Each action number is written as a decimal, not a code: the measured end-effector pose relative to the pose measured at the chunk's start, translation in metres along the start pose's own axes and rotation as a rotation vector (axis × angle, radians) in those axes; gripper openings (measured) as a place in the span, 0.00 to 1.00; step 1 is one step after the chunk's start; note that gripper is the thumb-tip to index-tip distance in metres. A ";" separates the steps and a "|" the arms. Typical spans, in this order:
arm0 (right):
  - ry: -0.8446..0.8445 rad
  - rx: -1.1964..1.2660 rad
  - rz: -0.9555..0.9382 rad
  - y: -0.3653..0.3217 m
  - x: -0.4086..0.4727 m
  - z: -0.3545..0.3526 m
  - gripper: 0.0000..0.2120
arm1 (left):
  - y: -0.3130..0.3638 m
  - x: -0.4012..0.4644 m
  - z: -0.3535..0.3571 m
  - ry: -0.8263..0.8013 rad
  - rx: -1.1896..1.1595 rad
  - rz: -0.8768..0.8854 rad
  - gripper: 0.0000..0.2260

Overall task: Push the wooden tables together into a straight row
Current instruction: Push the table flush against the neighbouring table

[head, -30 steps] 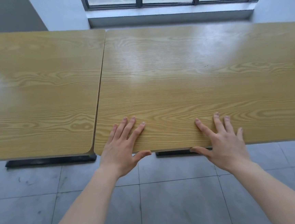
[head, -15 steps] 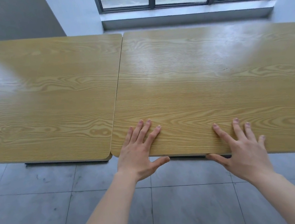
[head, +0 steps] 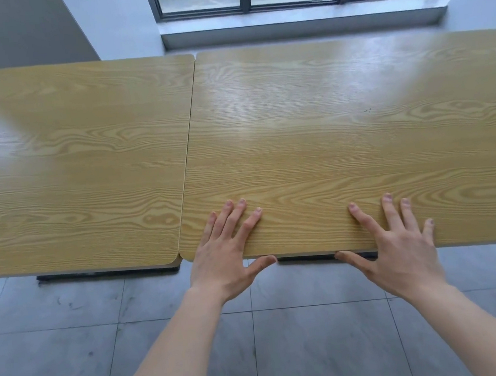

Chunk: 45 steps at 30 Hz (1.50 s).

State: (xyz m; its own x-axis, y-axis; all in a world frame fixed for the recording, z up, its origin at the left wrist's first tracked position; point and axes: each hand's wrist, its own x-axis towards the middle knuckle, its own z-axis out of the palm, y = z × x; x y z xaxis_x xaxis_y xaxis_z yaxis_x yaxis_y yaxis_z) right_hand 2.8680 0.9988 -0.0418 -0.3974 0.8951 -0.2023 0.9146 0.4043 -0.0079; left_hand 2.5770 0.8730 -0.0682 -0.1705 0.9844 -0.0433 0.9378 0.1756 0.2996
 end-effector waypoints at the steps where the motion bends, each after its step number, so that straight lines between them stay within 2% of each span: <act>1: 0.009 0.008 -0.005 0.000 -0.001 0.001 0.47 | 0.000 -0.001 0.000 0.000 0.003 0.000 0.39; 25: -0.034 -0.024 0.001 -0.001 0.002 0.004 0.46 | 0.001 0.000 0.001 0.016 0.018 -0.021 0.39; 35: -0.104 -0.108 0.036 -0.008 0.007 -0.004 0.51 | 0.000 -0.001 0.002 -0.016 0.103 0.000 0.42; 45: -0.032 -0.131 0.042 -0.022 0.013 0.001 0.54 | -0.009 0.003 0.003 0.057 0.113 0.040 0.42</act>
State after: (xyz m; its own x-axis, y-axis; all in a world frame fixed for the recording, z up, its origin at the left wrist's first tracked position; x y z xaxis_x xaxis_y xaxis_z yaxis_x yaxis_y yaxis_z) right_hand 2.8429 1.0011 -0.0446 -0.3543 0.9062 -0.2307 0.9120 0.3894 0.1287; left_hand 2.5688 0.8740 -0.0738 -0.1459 0.9891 0.0218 0.9718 0.1392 0.1904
